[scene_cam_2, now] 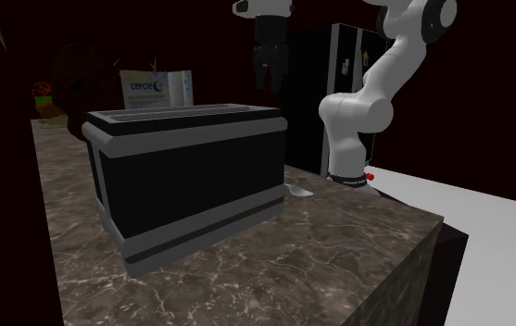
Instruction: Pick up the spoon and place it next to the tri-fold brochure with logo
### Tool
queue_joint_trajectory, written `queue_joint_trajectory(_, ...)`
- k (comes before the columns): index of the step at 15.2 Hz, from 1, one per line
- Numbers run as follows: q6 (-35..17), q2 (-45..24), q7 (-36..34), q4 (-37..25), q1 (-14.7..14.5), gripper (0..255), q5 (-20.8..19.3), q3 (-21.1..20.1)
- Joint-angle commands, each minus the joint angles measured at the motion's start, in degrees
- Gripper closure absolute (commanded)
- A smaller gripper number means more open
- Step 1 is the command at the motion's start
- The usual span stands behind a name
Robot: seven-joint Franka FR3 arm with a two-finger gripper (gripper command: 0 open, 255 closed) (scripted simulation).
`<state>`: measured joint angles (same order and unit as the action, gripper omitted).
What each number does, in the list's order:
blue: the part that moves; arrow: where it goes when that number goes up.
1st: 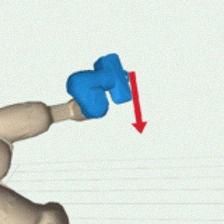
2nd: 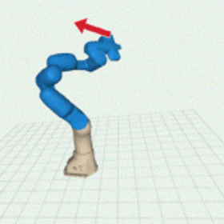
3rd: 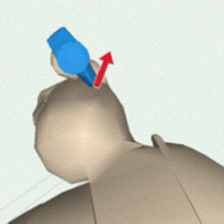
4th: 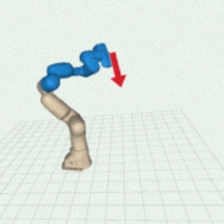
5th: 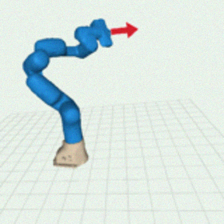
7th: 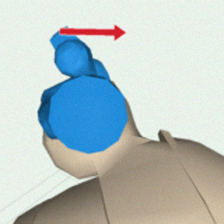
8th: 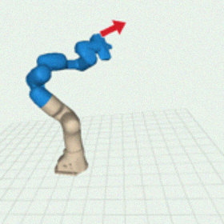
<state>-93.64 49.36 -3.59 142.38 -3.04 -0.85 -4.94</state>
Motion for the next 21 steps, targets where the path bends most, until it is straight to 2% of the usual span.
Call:
queue_joint_trajectory(1,-3.6,1.7,0.0,4.3,-1.5,0,1.3,-1.0)
queue_joint_trajectory(9,-18.7,4.3,-1.0,18.2,-8.6,0,7.2,-6.7)
queue_joint_trajectory(16,-35.4,0.0,-2.6,27.1,-16.1,0,13.3,-13.2)
queue_joint_trajectory(17,-37.1,-0.8,-2.7,27.7,-16.8,0,13.8,-13.9)
queue_joint_trajectory(21,-42.1,-4.3,-2.7,29.2,-16.7,0,14.4,-14.7)
